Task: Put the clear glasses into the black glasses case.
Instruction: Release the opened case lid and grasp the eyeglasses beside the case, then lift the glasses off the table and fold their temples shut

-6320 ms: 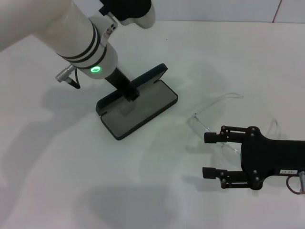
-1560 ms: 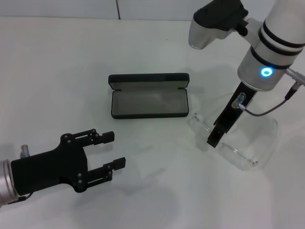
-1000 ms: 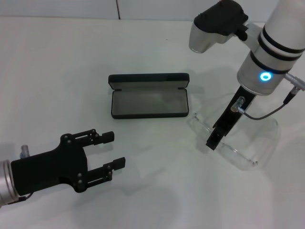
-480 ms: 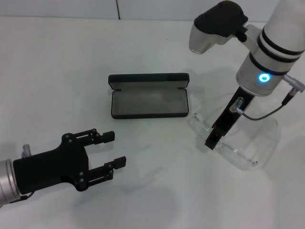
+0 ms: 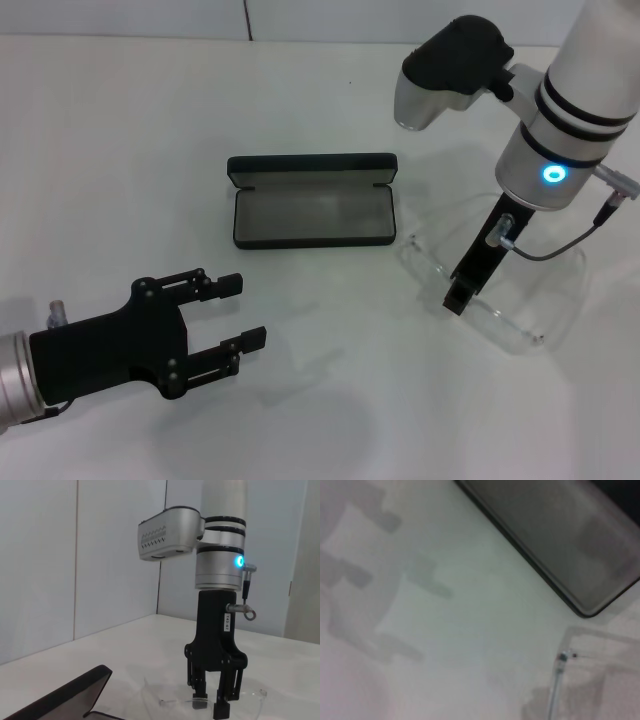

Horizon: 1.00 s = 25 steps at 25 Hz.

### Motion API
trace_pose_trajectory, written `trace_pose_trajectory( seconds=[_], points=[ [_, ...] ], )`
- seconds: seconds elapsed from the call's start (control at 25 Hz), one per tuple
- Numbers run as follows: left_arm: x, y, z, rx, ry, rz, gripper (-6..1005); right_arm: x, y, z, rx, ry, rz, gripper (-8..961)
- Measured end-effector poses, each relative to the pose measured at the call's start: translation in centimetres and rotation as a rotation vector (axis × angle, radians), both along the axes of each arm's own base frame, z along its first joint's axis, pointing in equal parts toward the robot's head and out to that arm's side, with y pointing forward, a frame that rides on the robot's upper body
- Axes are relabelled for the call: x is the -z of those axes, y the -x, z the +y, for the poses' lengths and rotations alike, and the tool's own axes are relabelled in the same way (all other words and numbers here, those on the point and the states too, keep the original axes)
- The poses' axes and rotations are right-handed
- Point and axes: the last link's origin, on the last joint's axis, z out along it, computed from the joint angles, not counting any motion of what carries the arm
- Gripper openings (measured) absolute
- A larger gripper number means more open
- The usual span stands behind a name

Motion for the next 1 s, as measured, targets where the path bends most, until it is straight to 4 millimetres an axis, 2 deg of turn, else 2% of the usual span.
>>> trace_pose_trajectory(
  seconds=[0.28, 0.48, 0.64, 0.88, 0.92, 1.0],
  points=[
    [-0.1, 0.0, 0.1, 0.000, -0.003, -0.001, 609, 0.0, 0.0, -0.2, -0.010, 0.017, -0.003, 372],
    [-0.1, 0.0, 0.1, -0.001, -0.006, -0.002, 608, -0.1, 0.1, -0.4, -0.001, 0.025, -0.015, 163],
    [-0.1, 0.1, 0.0, -0.005, -0.009, -0.004, 608, -0.6, 0.4, -0.6, -0.021, 0.023, -0.002, 131],
    [-0.2, 0.1, 0.0, -0.011, -0.016, -0.011, 607, -2.7, 1.1, -1.2, -0.052, -0.006, 0.079, 110],
    [-0.3, 0.1, 0.1, -0.011, -0.019, -0.014, 607, -4.4, 0.9, -1.4, -0.055, -0.037, 0.136, 109],
    [-0.5, -0.1, 0.3, -0.013, -0.034, -0.028, 607, -5.3, 0.8, -1.4, -0.057, -0.056, 0.174, 100]
  ],
)
